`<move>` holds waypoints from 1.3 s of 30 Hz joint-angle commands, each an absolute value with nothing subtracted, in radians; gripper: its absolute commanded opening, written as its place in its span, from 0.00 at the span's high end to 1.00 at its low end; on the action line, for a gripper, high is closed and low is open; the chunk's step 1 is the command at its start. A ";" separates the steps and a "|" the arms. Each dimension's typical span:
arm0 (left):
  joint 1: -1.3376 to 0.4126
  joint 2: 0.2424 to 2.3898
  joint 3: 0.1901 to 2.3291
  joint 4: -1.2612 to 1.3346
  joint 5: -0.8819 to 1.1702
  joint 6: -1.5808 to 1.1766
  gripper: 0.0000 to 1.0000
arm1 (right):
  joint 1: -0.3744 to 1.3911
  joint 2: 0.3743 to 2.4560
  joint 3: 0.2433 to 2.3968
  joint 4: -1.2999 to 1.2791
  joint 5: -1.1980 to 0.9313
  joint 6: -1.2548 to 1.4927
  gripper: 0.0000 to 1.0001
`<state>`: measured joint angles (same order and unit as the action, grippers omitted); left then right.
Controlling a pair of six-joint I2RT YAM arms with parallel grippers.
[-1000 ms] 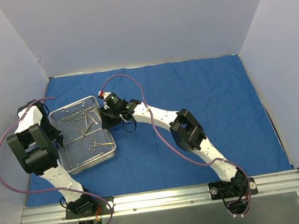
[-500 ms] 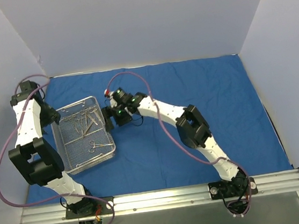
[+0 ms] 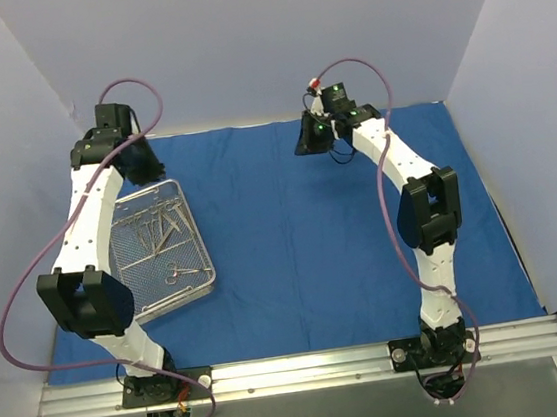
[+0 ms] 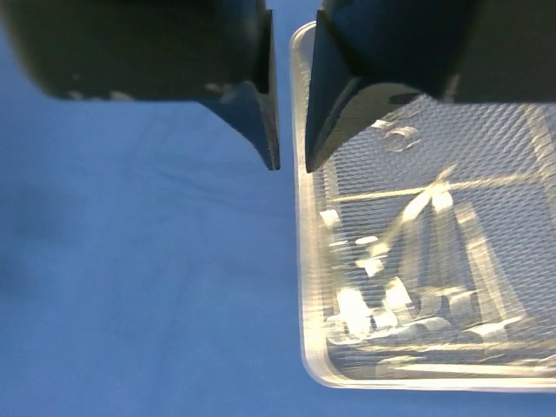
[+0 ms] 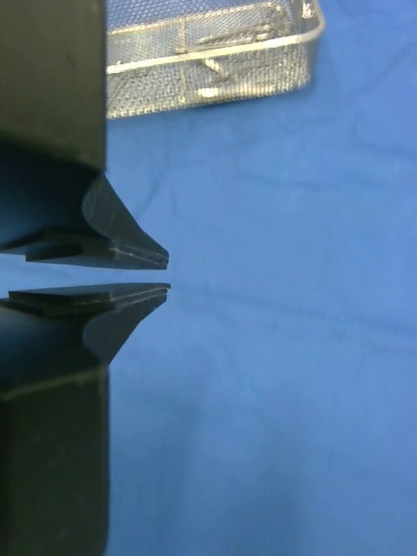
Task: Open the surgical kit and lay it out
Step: Smooth out the surgical kit at the center of the board.
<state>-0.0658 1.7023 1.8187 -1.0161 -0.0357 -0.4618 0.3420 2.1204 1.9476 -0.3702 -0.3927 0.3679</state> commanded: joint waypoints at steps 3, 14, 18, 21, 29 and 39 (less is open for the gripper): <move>-0.149 1.843 1.876 -0.859 0.254 -0.448 0.87 | 0.279 2.063 1.829 -0.321 -0.552 0.344 0.90; -0.230 1.878 1.882 -0.816 0.308 -0.443 0.94 | 0.170 2.193 1.649 0.034 -0.888 0.489 0.98; -0.230 1.844 1.879 -0.828 0.322 -0.405 0.92 | 0.138 2.239 1.531 0.236 -0.931 0.603 0.98; -0.229 1.815 1.827 -0.822 0.327 -0.435 0.92 | 0.124 2.312 1.542 0.293 -0.902 0.655 0.98; -0.218 1.740 1.753 -0.854 0.296 -0.479 0.92 | 0.014 2.410 1.517 0.490 -0.897 0.736 0.99; -0.146 1.552 1.683 -1.084 -0.034 -0.439 0.47 | 0.069 2.123 1.508 0.332 -0.795 0.748 0.91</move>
